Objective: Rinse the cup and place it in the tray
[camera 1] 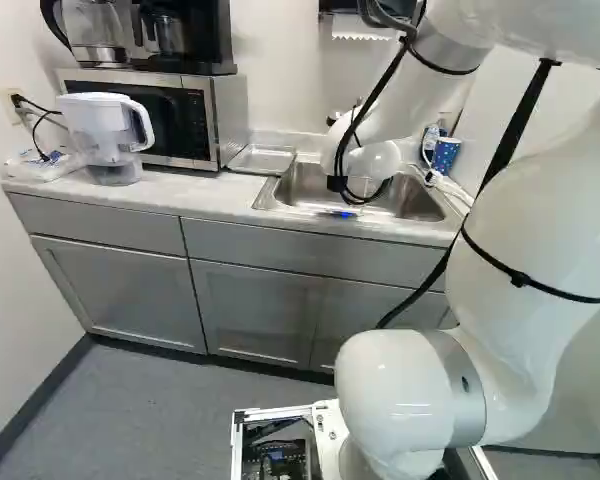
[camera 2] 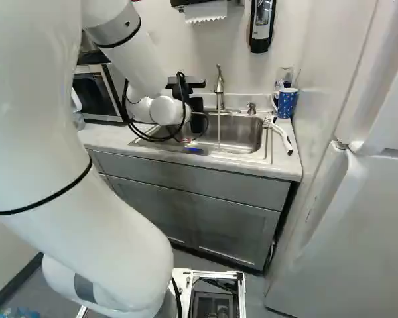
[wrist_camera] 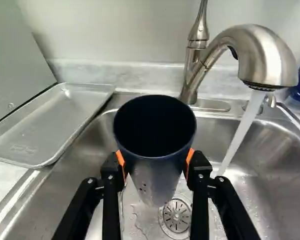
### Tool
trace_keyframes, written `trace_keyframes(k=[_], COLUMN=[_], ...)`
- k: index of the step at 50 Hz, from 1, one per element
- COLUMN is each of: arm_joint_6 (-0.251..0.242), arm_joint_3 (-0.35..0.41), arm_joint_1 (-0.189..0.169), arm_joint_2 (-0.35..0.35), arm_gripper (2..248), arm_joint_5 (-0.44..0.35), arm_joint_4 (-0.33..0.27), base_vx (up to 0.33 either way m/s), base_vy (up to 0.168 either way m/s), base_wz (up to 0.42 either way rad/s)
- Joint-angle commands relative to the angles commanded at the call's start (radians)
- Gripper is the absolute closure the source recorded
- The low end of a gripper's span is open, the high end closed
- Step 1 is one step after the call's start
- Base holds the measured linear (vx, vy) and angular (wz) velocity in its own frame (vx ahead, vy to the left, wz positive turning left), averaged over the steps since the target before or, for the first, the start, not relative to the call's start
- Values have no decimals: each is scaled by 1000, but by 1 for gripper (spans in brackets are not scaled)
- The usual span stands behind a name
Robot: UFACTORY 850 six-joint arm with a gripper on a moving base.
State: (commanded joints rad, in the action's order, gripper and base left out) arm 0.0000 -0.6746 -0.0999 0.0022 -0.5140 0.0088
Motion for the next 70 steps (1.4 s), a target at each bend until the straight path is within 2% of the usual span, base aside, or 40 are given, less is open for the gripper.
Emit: trace_keyframes(k=[45,70], arm_joint_6=[0,0], arm_joint_3=[-15,-26], arm_joint_1=[-64,-100], arm_joint_2=[-15,-26], arm_gripper=[125,125], arm_joint_5=[150,153], arm_joint_4=[65,68], base_vx=[0,0], base_vy=[0,0], base_wz=[0,0])
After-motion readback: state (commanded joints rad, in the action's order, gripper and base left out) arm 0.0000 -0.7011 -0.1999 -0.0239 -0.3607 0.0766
